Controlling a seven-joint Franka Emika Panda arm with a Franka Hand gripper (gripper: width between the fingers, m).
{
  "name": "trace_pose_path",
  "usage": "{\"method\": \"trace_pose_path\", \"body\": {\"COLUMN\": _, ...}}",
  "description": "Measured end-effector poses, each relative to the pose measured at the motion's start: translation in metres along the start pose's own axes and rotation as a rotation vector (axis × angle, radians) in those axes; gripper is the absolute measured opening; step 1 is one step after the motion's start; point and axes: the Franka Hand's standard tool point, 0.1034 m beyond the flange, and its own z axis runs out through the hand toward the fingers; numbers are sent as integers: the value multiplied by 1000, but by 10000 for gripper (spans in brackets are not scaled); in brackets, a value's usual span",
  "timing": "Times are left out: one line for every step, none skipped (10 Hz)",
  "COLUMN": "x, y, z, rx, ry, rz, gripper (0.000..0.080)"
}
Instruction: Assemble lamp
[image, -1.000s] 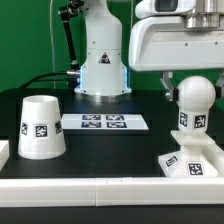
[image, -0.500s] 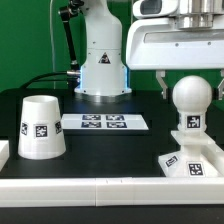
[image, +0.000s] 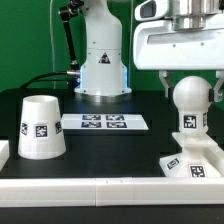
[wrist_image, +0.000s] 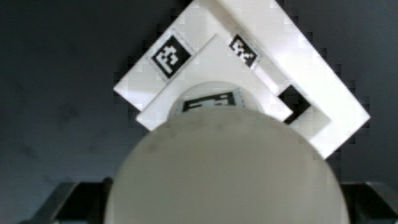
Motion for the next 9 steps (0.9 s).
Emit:
{"method": "trace_pose_path", "body": {"x": 0, "y": 0, "z": 0, "rx": 13, "ry": -16, "rz": 119, "gripper": 580}}
{"method": "trace_pose_path", "body": {"x": -1, "y": -1, "z": 1, "rx": 28, "ry": -33, "rz": 221, "gripper": 580}}
{"method": "trace_pose_path", "body": {"x": 0, "y": -1, "z": 1, "rx": 32, "ry": -43, "rz": 262, "gripper": 580}}
{"method": "trace_pose_path", "body": {"x": 0, "y": -1, "z": 1, "rx": 40, "ry": -53, "rz": 347, "gripper": 580}}
{"method": "trace_pose_path", "body": {"x": 1, "y": -2, "z": 1, "rx": 43, "ry": -53, "rz": 377, "gripper": 580}}
{"method": "trace_pose_path", "body": {"x": 0, "y": -2, "z": 1, "rx": 42, "ry": -56, "rz": 437, "gripper": 580}}
{"method": "trace_pose_path", "body": {"x": 0, "y": -2, "z": 2, "rx": 41, "ry": -56, "rz": 434, "gripper": 580}}
{"method": "trace_pose_path", "body": {"x": -1, "y": -2, "z": 2, "rx": 34, "ry": -54, "rz": 390, "gripper": 667}}
{"method": "trace_pose_path", "body": {"x": -4, "y": -1, "z": 2, "rx": 14, "ry": -45, "rz": 279, "gripper": 690}}
